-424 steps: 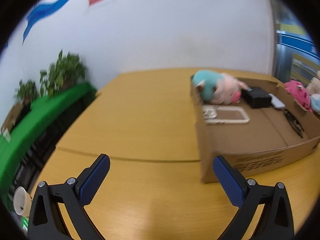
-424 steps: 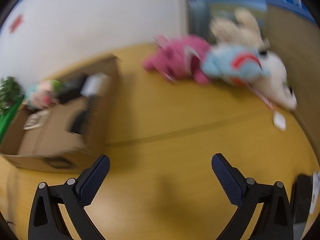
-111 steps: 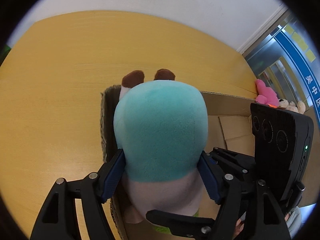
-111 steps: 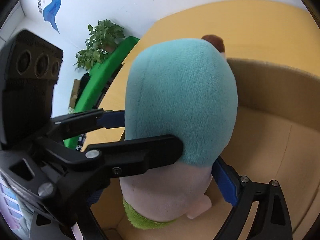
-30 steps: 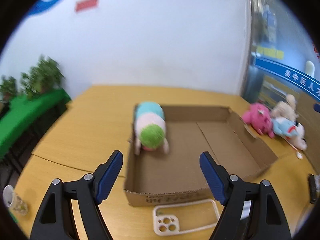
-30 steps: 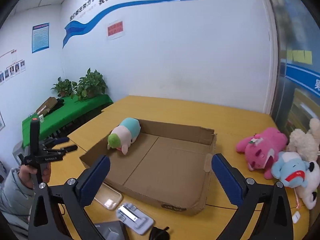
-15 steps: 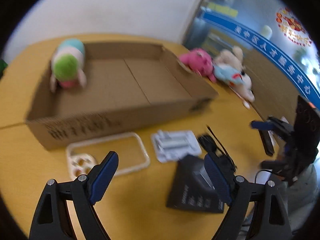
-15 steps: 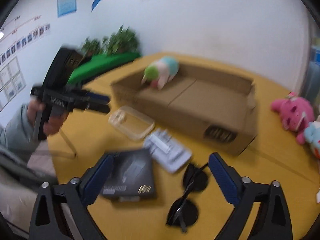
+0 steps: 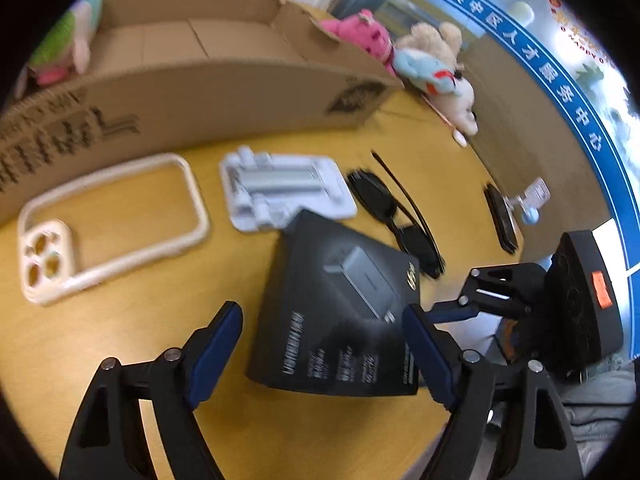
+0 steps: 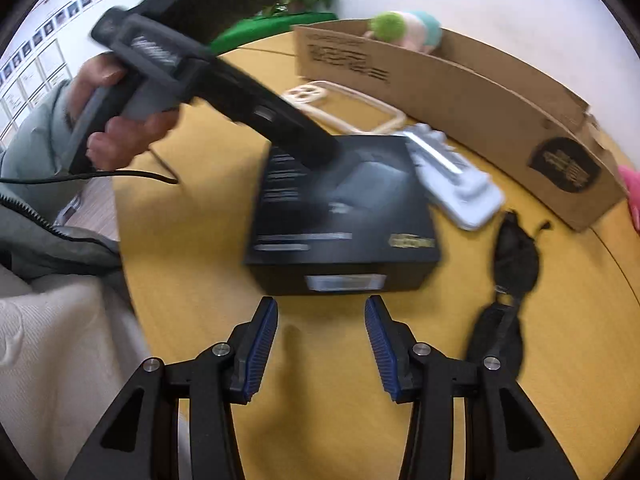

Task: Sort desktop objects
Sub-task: 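Move the left tool to the black charger box, then grasp the black charger box with the left tool and lift it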

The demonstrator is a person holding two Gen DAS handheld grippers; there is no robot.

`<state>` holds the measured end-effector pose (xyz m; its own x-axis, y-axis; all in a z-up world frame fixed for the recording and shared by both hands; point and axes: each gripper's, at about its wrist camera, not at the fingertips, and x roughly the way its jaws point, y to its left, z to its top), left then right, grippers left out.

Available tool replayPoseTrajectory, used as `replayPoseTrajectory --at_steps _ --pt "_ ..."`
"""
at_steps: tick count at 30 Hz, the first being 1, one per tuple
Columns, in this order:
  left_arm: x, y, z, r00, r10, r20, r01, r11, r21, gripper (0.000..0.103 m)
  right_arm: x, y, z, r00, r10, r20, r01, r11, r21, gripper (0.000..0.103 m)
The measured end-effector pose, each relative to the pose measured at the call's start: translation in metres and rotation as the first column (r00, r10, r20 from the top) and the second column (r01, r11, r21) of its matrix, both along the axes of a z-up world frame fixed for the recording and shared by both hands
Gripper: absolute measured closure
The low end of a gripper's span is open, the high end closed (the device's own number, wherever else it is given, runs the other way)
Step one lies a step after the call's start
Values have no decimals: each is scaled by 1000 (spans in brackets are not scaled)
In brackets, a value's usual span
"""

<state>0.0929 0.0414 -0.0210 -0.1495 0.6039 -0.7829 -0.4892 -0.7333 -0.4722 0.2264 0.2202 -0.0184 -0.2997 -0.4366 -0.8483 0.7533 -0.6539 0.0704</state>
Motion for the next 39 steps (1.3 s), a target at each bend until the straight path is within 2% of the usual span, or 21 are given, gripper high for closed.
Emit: replayPoseTrajectory --at_steps 1,2,4,5,8,10,14,17,19,22,24,25,29,34,37,39 --pt "3 3 -4 1000 -20 12 20 1000 4 21 2 -4 -2 1000 -6 7 6 1000 -14 47" --pt "6 5 -7 999 -33 7 33 999 5 21 2 -6 -4 1000 -14 16 15 1000 -27 32" --pt "13 7 -12 996 -85 22 84 996 20 21 -1 -10 -11 995 -92 36 94 995 -44 13" --pt "18 6 -14 993 -115 32 114 993 30 21 -2 -9 -13 992 -123 31 125 991 -50 9" --pt "26 2 -14 989 -144 43 142 989 51 21 -1 -7 -12 984 -176 15 177 980 -90 7" --pt "23 -3 -11 993 -108 39 105 992 72 21 -2 -4 -8 981 -192 -8 190 977 -100 7" --pt "-1 -12 -12 997 -15 79 5 993 121 21 -15 -5 -3 980 -197 -37 195 979 -62 5" --pt "-11 -5 -22 992 -21 126 9 996 93 21 -28 -9 -10 985 -172 -27 172 985 -15 5" --pt "-9 0 -22 994 -26 105 19 997 74 25 -34 -14 -14 988 -155 3 155 988 -21 3" --pt "-5 -1 -19 997 -7 79 2 998 56 33 -38 -12 -14 983 -180 -22 179 983 -28 7" --pt "-4 -5 -14 997 -2 73 -4 997 77 49 -47 -3 -12 977 -213 -23 212 976 -49 9" --pt "-4 -6 -10 998 -1 65 -4 997 81 50 -50 0 -9 973 -230 -24 228 972 -58 11" --pt "-7 -9 11 1000 21 3 -21 997 74 50 -52 -6 10 969 -226 -98 222 973 -57 11" --pt "-19 -16 54 991 66 -115 -54 993 103 50 -66 -10 50 949 -234 -211 216 971 -103 12" --pt "-25 -18 86 968 94 -234 -76 994 84 50 -81 -17 78 929 -230 -291 203 972 -121 13" --pt "-34 -21 108 940 122 -317 -103 992 76 50 -97 -22 94 916 -225 -333 190 972 -135 13"
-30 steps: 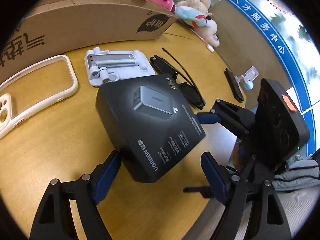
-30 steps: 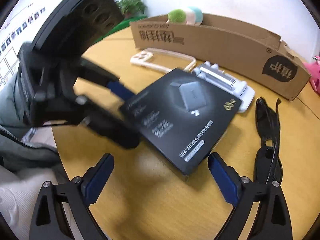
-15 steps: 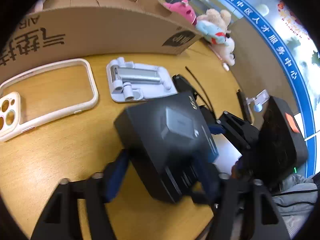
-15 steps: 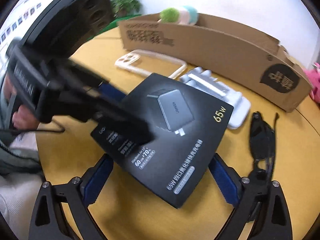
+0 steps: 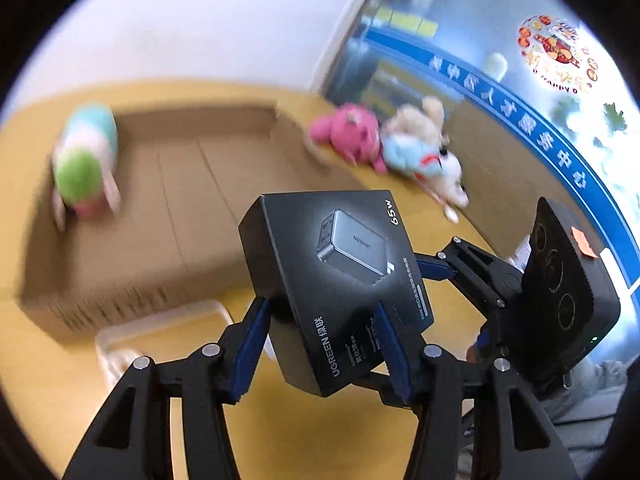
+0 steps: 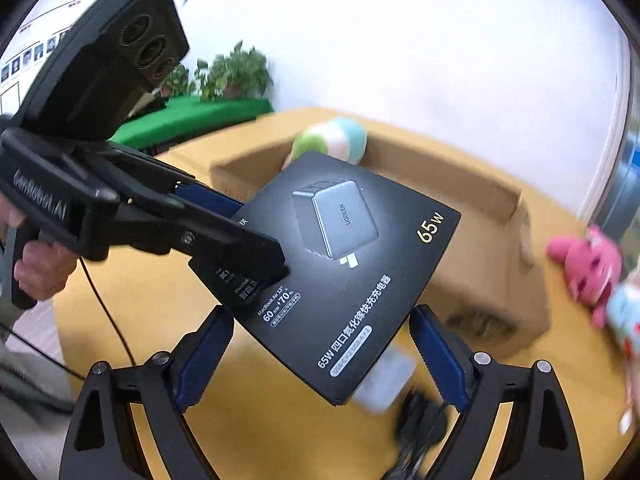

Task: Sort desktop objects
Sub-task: 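Grasp the black charger box with the left tool and lift it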

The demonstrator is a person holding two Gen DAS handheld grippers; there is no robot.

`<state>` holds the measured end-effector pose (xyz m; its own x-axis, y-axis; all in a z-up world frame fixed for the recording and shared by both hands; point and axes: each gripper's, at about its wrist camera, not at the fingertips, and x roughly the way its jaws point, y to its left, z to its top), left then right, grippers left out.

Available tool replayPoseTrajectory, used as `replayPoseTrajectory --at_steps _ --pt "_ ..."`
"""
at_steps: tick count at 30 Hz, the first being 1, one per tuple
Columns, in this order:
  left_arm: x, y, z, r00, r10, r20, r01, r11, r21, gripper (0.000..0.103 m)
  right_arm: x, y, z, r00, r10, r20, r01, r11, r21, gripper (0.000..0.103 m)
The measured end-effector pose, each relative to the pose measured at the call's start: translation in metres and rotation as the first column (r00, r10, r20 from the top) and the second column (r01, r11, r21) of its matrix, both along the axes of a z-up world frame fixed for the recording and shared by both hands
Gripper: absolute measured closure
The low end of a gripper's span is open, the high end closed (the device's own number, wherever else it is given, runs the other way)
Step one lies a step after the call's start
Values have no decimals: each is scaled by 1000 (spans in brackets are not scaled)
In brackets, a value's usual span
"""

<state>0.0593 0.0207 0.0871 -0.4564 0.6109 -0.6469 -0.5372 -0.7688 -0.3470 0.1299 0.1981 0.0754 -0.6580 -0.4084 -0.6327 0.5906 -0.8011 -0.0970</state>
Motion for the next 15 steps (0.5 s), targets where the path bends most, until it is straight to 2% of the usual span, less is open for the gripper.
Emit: replayPoseTrajectory --at_steps 2,6,9,15 --pt "-13 -5 20 998 25 -65 -25 1000 -1 50 -17 -7 17 999 3 -47 -4 1000 -9 13" --pt "-43 -19 53 988 57 -141 -56 998 11 50 -53 -21 50 990 30 -137 -33 999 -25 13" --pt "-63 -25 75 980 51 -193 -54 998 -12 50 -76 -29 72 980 56 -189 -59 998 -12 13" --pt "-115 -34 109 967 80 -243 -76 997 26 50 -129 -41 111 965 83 -250 -88 996 -12 13"
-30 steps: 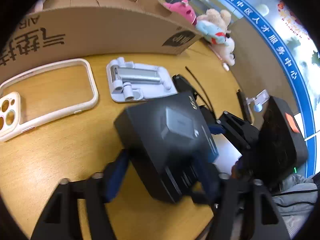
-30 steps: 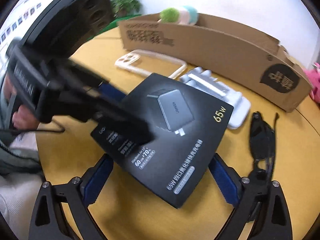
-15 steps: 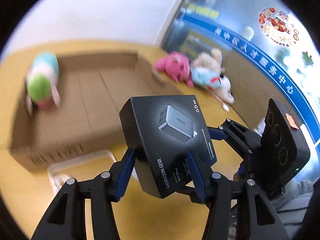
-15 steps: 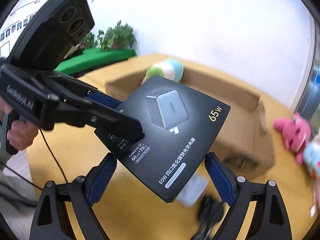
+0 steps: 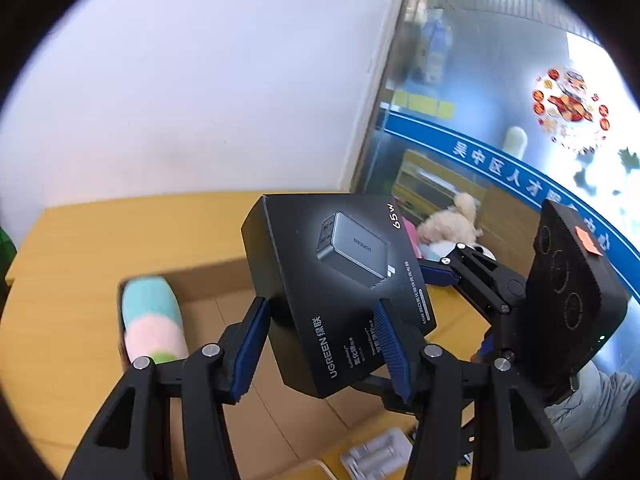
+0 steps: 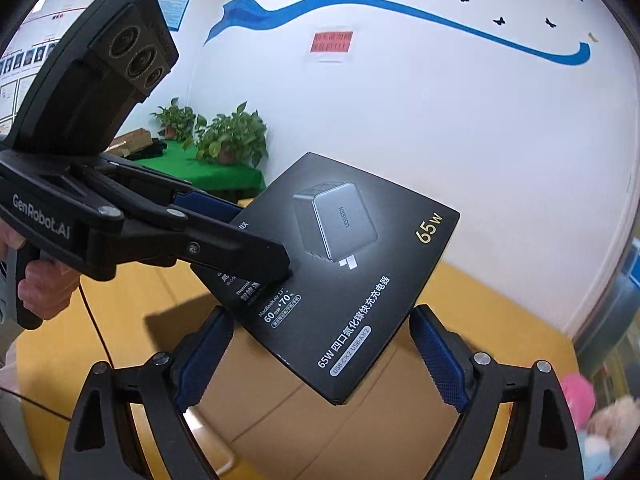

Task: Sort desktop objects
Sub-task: 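Lower the charger box into the cardboard box and open the left tool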

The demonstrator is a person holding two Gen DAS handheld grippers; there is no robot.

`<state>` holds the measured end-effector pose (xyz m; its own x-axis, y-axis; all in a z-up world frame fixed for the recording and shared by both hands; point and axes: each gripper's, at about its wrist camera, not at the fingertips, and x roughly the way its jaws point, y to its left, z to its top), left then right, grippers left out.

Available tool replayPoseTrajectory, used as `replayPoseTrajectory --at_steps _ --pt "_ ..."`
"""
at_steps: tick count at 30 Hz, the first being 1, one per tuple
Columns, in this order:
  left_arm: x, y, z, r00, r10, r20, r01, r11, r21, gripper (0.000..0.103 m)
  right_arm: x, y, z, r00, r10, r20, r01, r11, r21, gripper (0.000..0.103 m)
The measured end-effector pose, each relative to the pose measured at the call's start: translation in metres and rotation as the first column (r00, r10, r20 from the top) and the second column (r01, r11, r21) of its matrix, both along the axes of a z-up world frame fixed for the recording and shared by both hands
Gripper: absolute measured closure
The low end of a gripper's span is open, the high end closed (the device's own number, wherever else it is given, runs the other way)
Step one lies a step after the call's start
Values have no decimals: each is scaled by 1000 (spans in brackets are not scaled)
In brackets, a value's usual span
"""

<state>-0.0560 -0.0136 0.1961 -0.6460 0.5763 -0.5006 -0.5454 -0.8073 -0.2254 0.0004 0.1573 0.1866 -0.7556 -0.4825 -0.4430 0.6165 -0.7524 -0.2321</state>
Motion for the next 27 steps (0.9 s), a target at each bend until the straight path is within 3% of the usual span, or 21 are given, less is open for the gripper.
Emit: replayPoseTrajectory --at_steps 7,12,19,22,27 --pt "-64 -6 19 1000 23 -16 -23 999 40 50 -76 -10 31 1000 16 0 -16 1000 -14 13" --pt "-112 -7 1 997 62 37 -63 997 37 50 -121 -7 26 998 16 55 -16 1000 -7 13" --pt "-176 -9 -69 969 111 219 -120 992 28 50 -192 -6 -39 972 19 236 -14 1000 -21 13" --pt "-196 -8 -103 941 158 298 -167 986 5 50 -218 -9 -75 948 20 317 -15 1000 -18 13" --pt "-219 -1 -146 893 213 396 -190 977 -96 50 -253 -10 -128 890 20 456 -10 1000 -23 13"
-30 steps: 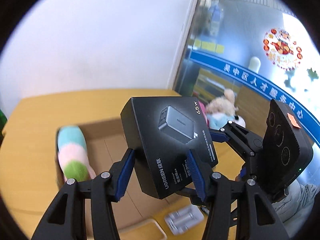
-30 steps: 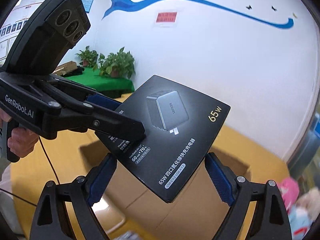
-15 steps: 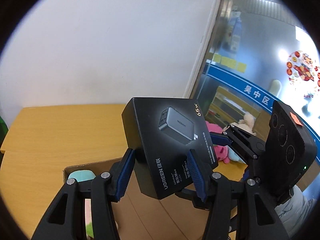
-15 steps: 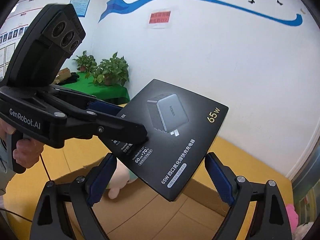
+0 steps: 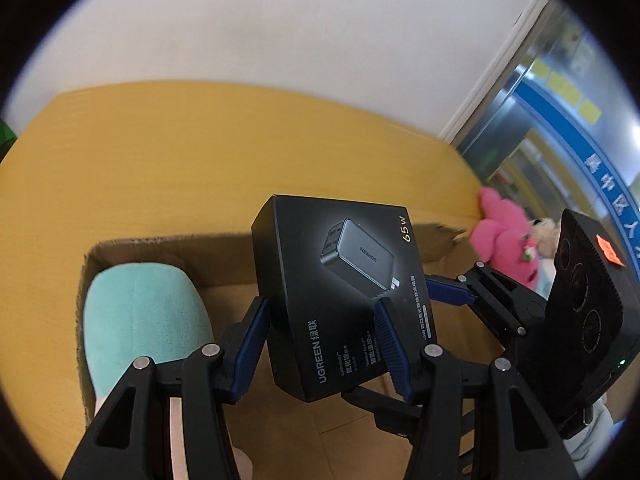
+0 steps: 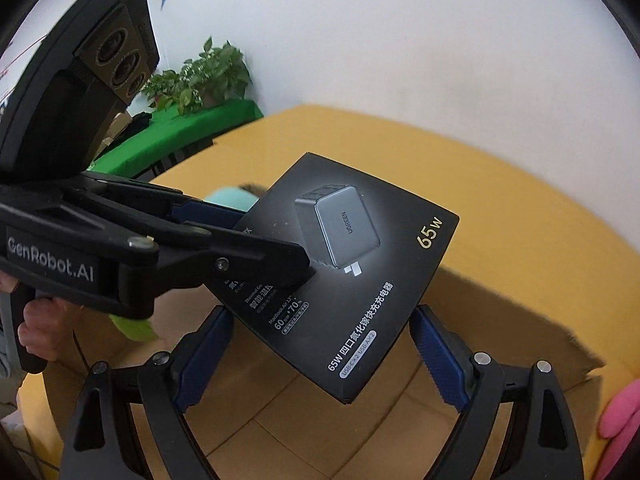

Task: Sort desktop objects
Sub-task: 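Lower the charger box into the cardboard box and open the left tool, then withdraw the left tool from the cardboard box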

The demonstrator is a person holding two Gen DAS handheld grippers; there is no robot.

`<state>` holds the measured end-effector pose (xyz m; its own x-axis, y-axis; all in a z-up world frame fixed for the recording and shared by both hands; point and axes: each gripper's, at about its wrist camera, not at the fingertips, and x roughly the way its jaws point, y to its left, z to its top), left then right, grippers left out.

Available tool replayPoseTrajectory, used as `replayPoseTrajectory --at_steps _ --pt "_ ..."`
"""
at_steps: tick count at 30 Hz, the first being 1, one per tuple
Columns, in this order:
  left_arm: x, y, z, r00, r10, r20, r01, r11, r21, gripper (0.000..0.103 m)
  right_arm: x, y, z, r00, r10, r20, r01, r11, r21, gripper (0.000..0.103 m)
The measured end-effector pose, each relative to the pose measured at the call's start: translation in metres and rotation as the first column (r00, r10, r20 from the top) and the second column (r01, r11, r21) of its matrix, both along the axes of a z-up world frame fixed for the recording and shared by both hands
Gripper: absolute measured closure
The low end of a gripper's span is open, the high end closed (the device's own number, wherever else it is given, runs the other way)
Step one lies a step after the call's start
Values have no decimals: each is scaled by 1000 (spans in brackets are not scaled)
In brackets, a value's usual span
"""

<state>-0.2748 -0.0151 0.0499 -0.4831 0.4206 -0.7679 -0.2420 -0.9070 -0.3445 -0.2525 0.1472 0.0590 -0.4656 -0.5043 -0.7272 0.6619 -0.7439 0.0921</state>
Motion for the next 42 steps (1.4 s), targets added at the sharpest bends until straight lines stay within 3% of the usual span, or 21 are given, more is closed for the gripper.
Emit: replayPoseTrajectory --at_steps 4,6,8,13,18,22,24,28,29,32,37,40,42 --pt "-19 13 -25 995 28 96 -20 996 -81 50 -19 6 -30 995 -35 95 36 999 -5 13" --pt "-25 22 -39 990 34 133 -13 987 -160 51 -26 10 -43 991 -45 126 45 999 3 19" --pt "-24 27 -48 994 29 106 -2 969 -246 52 -31 16 -49 985 -61 161 63 998 -8 22" --pt "-16 11 -46 985 77 153 -51 984 -171 54 -31 22 -54 973 -108 205 106 994 20 22" --pt "19 -9 5 994 105 40 -100 987 -126 54 3 26 -18 985 -101 140 95 994 49 21" --pt "85 -36 57 992 82 -94 -92 990 -107 53 60 45 27 996 -91 22 89 995 49 4" --pt "126 -52 80 982 90 -163 -110 987 -117 51 92 59 42 993 -112 -40 114 992 55 2" --pt "196 -86 106 959 134 -251 -172 976 -134 27 145 91 56 985 -158 -64 158 987 -14 2" --pt "216 -97 107 954 145 -263 -185 973 -136 26 158 104 57 984 -169 -53 167 985 -34 2" --pt "233 -83 94 963 135 -233 -172 974 -149 26 170 103 47 980 -196 -22 196 980 -33 2" --pt "240 -77 28 993 82 -88 -92 988 -127 26 202 124 14 969 -245 37 244 969 43 4" --pt "238 -77 -9 996 90 -7 -90 989 -115 26 206 135 -6 951 -296 91 291 955 67 9" --pt "239 -74 -22 994 107 0 -106 988 -116 26 208 141 -17 938 -323 128 315 946 74 10"
